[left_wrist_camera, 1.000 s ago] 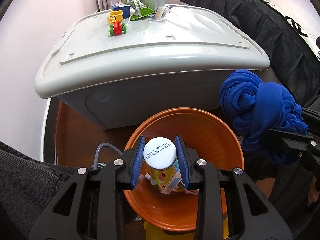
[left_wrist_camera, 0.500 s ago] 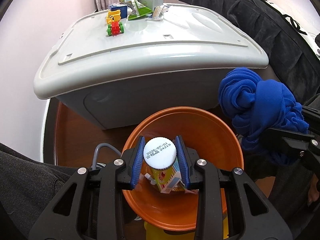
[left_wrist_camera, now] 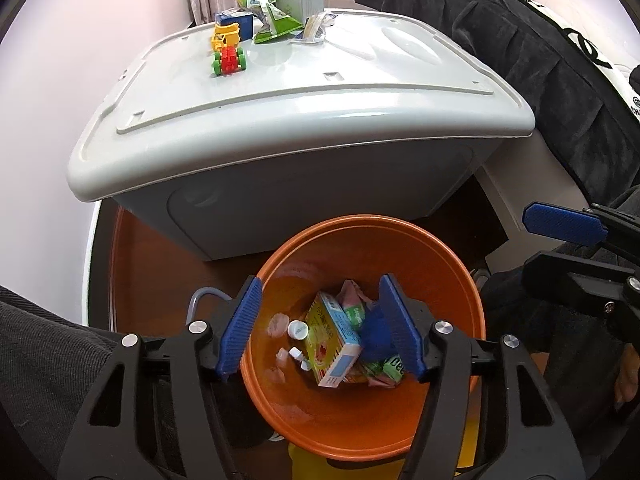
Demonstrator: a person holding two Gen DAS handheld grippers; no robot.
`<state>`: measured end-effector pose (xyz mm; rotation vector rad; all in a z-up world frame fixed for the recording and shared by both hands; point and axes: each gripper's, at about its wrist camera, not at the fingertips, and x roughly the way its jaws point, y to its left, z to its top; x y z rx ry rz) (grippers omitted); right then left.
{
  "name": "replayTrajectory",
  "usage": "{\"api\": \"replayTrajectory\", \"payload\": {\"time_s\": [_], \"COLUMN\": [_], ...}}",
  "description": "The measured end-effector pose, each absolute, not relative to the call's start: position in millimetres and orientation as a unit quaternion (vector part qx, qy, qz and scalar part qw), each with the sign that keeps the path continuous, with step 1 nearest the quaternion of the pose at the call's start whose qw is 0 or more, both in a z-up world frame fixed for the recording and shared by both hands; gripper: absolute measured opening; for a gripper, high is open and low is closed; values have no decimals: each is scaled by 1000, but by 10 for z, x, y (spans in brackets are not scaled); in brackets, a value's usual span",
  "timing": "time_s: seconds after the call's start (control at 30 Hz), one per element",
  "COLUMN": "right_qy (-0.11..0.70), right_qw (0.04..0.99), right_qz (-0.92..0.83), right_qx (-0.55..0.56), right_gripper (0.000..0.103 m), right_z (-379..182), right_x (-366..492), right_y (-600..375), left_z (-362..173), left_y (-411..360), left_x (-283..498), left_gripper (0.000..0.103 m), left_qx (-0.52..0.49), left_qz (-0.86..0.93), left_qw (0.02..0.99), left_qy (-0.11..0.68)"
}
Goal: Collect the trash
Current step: 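Move both open tools back up over the lid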
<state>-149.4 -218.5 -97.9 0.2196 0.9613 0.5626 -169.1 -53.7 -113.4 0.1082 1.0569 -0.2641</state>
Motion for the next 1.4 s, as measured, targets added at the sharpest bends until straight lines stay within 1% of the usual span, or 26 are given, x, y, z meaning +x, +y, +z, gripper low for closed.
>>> {"api": "replayTrajectory", "payload": {"time_s": [0.1, 0.33, 0.4, 0.43, 0.47, 0.7, 0.77, 0.87, 0.97, 1.03, 1.1, 1.13, 1.17, 1.33, 1.37, 1.4], "right_qy": [455, 455, 454, 454, 455, 453, 448, 435, 421, 409, 396, 392, 392, 405, 409, 414], "right_qw": [843, 843, 844, 843, 843, 844, 846, 854, 868, 879, 892, 896, 899, 898, 897, 896], "right_qz": [266, 266, 266, 266, 266, 266, 263, 252, 228, 208, 180, 170, 157, 126, 119, 110], "right_qx": [105, 106, 106, 106, 106, 111, 117, 131, 132, 130, 124, 121, 117, 118, 118, 115], "right_gripper": [57, 57, 57, 57, 57, 58, 62, 62, 63, 70, 71, 71, 71, 70, 69, 66], "right_z": [-978, -970, -968, -970, -971, -943, -913, -828, -721, -653, -595, -581, -579, -697, -730, -768], "right_x": [-1498, -1502, -1506, -1503, -1505, -1485, -1461, -1343, -1111, -916, -638, -500, -300, 605, 752, 925], "right_y": [-2192, -2194, -2196, -2197, -2198, -2218, -2243, -2303, -2330, -2341, -2331, -2320, -2297, -2132, -2098, -2055], "left_z": [-1132, -1128, -1129, -1129, -1125, -1112, -1073, -941, -772, -628, -503, -426, -347, -47, -12, 9], "left_y": [-542, -531, -527, -521, -516, -477, -438, -381, -355, -338, -311, -289, -265, -126, -87, -58], "left_x": [-1693, -1695, -1694, -1686, -1686, -1644, -1591, -1416, -1201, -972, -743, -610, -478, 65, 164, 222], "left_gripper": [66, 68, 73, 77, 78, 79, 79, 79, 79, 79, 81, 86, 88, 88, 88, 88], "left_qx": [54, 54, 54, 54, 53, 31, 9, -9, 1, 12, 20, 22, 23, 20, 20, 18], "left_qz": [-122, -118, -115, -113, -111, -116, -124, -122, -112, -104, -98, -94, -89, -78, -74, -71], "left_qw": [855, 855, 855, 855, 855, 853, 853, 862, 879, 891, 899, 904, 909, 923, 925, 926], "left_qy": [502, 503, 503, 504, 503, 508, 507, 492, 463, 442, 426, 416, 406, 377, 373, 370]}}
